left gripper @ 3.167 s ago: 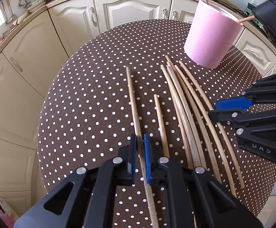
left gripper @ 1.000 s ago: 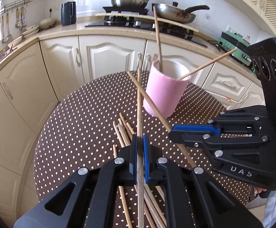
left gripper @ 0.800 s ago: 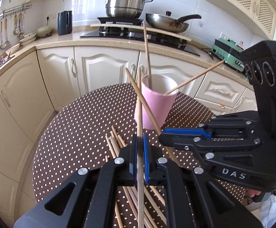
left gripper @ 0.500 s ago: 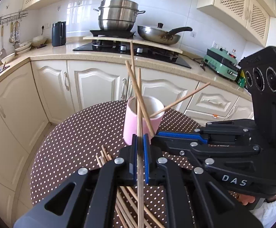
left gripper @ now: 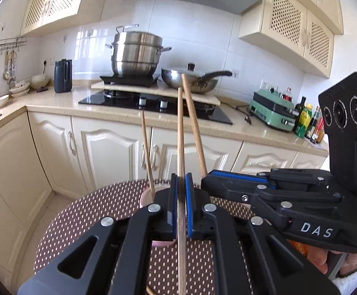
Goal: Organize utensils
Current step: 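Lift both held chopsticks upright off the pile, then carry both upright chopsticks over the pink cup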
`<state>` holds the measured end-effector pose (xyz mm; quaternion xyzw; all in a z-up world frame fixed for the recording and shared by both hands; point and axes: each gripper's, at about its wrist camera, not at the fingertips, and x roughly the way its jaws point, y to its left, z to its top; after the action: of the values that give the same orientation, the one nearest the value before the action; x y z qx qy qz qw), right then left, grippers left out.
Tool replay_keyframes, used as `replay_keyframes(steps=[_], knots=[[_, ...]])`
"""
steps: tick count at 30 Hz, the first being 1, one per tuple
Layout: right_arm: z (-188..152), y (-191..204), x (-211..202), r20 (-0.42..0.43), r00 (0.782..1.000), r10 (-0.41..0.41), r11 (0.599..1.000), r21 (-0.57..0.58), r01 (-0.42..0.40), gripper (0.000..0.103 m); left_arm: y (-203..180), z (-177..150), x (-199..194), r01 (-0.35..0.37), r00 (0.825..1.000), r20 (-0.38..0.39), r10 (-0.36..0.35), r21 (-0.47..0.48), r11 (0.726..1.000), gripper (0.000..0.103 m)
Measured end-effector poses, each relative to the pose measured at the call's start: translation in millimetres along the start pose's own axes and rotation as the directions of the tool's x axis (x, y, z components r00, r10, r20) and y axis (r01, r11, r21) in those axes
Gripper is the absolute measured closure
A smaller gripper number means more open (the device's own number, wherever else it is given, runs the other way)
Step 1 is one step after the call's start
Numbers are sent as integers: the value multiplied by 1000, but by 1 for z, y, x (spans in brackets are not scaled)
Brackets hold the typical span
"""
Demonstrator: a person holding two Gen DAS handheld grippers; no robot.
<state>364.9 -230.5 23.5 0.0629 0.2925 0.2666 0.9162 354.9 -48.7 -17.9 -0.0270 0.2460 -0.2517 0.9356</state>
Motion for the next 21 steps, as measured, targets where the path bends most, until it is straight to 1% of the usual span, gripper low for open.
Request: replay_keyframes(steps=[1, 3, 6, 7, 10, 13, 16, 18, 19, 21], knots=[[4, -5, 0, 24, 1000, -8, 1000, 11, 8, 97, 0, 3, 4, 12, 1000, 17, -12, -5, 1000, 97], [9, -13, 2, 54, 998, -21, 999, 29, 19, 97, -1, 9, 13, 7, 999, 52, -6, -17, 1000, 97], [17, -26, 5, 121, 991, -54, 997, 56, 47, 97, -1, 17, 29, -1, 995, 102, 5, -35, 999, 97], [19, -29, 6, 152, 986, -68, 996, 66, 59, 97, -2, 18, 35, -19, 992, 123, 23, -39, 999, 97], [25, -35, 12, 215, 972, -98, 993, 79, 83, 97, 2, 21, 45, -36, 980, 191, 46, -59, 998, 97], [28, -38, 17, 275, 953, -128, 991, 81, 110, 97, 9, 23, 52, -56, 965, 250, 78, -91, 994, 97], [27, -38, 21, 320, 934, -156, 987, 75, 139, 97, 16, 24, 57, -75, 944, 312, 110, -122, 990, 97], [26, -39, 24, 326, 932, -160, 987, 72, 144, 97, 20, 23, 59, -80, 931, 344, 124, -140, 987, 97], [25, -39, 26, 338, 927, -165, 986, 73, 148, 97, 20, 21, 58, -88, 923, 362, 135, -142, 986, 97], [23, -40, 30, 333, 929, -163, 986, 68, 149, 97, 20, 20, 60, -97, 911, 386, 144, -139, 986, 97]])
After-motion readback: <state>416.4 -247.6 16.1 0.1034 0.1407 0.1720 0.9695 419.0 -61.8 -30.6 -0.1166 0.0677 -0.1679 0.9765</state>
